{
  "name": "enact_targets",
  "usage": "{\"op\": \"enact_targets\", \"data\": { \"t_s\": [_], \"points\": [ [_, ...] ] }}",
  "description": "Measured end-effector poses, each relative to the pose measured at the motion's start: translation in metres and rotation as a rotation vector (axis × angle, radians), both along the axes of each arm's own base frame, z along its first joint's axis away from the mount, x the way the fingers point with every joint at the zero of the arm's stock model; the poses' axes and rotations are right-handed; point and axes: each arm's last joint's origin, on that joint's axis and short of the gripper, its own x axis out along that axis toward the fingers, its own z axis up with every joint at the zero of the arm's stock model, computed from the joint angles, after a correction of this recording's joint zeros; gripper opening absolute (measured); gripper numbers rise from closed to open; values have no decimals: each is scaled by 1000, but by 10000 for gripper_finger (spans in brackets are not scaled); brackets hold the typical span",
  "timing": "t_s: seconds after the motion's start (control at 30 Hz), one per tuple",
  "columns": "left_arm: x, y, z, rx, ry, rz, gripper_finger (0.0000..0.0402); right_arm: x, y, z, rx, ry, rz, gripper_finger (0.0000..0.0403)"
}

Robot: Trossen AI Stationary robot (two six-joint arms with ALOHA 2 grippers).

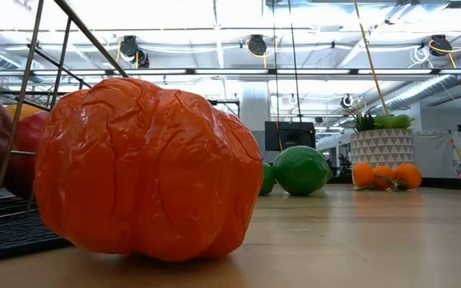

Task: Build produce basket
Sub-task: Put the pear into the gold wire basket, then put the tangerine into the gold wire basket

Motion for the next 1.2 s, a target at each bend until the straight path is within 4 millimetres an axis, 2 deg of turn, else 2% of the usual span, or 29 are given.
{"op": "enact_targets", "data": {
  "t_s": [0.13,0.5,0.8,1.0,1.2],
  "points": [
    [2,-2,1,-42,-1,-9,3,0,0,0,0,0,0,336],
    [4,-2,2,-47,-9,-22,25,0,0,0,1,1,-4,336],
    [20,3,5,-47,-64,-34,26,2,-6,-4,74,65,-201,336],
    [33,9,9,-10,-119,-85,26,3,-9,-11,59,136,-317,336],
    [42,17,10,44,-137,-115,26,4,-10,-13,58,152,-348,336]
  ]
}}
